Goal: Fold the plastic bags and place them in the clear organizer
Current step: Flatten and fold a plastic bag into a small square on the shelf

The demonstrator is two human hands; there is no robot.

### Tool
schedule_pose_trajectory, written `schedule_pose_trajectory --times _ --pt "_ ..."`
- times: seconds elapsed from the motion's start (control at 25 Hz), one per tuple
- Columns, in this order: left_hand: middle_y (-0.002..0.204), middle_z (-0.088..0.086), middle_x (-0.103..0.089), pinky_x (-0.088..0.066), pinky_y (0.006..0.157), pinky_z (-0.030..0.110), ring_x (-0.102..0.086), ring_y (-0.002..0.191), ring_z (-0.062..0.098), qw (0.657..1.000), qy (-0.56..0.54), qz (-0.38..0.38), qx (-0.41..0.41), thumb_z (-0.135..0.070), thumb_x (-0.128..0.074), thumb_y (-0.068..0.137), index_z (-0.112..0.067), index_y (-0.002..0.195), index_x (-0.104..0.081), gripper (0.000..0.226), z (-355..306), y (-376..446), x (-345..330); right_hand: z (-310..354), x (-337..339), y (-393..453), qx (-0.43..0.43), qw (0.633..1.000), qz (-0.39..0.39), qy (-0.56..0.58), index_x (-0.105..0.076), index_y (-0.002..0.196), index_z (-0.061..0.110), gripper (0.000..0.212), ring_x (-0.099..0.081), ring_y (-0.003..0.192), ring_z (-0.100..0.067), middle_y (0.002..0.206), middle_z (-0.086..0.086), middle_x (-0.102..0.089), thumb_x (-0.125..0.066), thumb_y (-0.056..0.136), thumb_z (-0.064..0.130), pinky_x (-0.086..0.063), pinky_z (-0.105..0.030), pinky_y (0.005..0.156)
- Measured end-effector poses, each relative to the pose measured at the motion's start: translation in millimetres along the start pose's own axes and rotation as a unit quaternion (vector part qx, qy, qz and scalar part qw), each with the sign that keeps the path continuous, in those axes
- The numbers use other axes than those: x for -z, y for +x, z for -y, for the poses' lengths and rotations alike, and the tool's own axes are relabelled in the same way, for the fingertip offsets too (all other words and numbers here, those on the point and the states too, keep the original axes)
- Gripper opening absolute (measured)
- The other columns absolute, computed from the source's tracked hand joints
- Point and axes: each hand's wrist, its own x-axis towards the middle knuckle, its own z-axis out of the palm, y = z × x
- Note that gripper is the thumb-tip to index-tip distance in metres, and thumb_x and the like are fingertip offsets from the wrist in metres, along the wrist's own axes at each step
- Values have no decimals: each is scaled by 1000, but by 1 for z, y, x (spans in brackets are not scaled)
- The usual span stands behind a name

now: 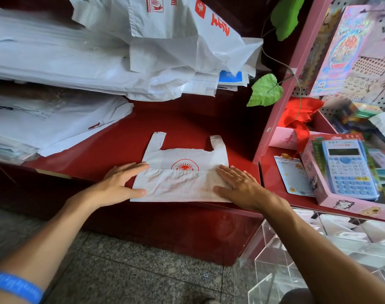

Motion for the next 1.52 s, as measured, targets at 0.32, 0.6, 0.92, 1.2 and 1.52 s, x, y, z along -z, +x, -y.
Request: schedule_pose_trajectory --times 0.32,0.6,0.92,1.2,1.52 --pt "157 -9 -35 -12 122 38 -24 147 12 992 -56 -100 62 -62 -47 94 -38 150 -33 63 -25 8 -11 3 1 1 -15 1000 12 -12 -4 156 39 84 10 151 -8 164 17 6 -40 89 74 9 -35 120" --pt "161 -23 -12 6 120 35 1 148 -2 996 73 -34 35 -64 -43 95 -39 154 -21 68 -25 10 -7 1 4 3 -30 999 23 -27 2 157 37 91 12 150 -10 163 18 10 -36 85 79 10 -38 121" --pt "159 -28 -7 6 120 36 5 138 -13 995 92 -8 25 -81 -30 82 -42 154 -17 83 -19 13 -5 -3 7 5 -16 1000 21 9 1 157 32 96 11 151 -10 164 15 8 -50 86 72 11 -38 120" --pt "160 -27 2 6 120 39 7 147 -3 990 142 -14 21 -85 0 65 -41 156 -6 101 -21 11 -8 -6 14 2 -9 999 32 37 -1 158 27 98 10 151 -12 165 10 6 -60 87 60 9 -39 121" --pt "162 -21 13 10 119 51 15 150 9 983 165 -7 86 -60 -9 100 -34 157 5 65 -45 19 -22 54 8 17 -5 986 -168 19 -16 157 14 68 1 153 -17 166 -2 -4 -37 102 48 3 -35 121"
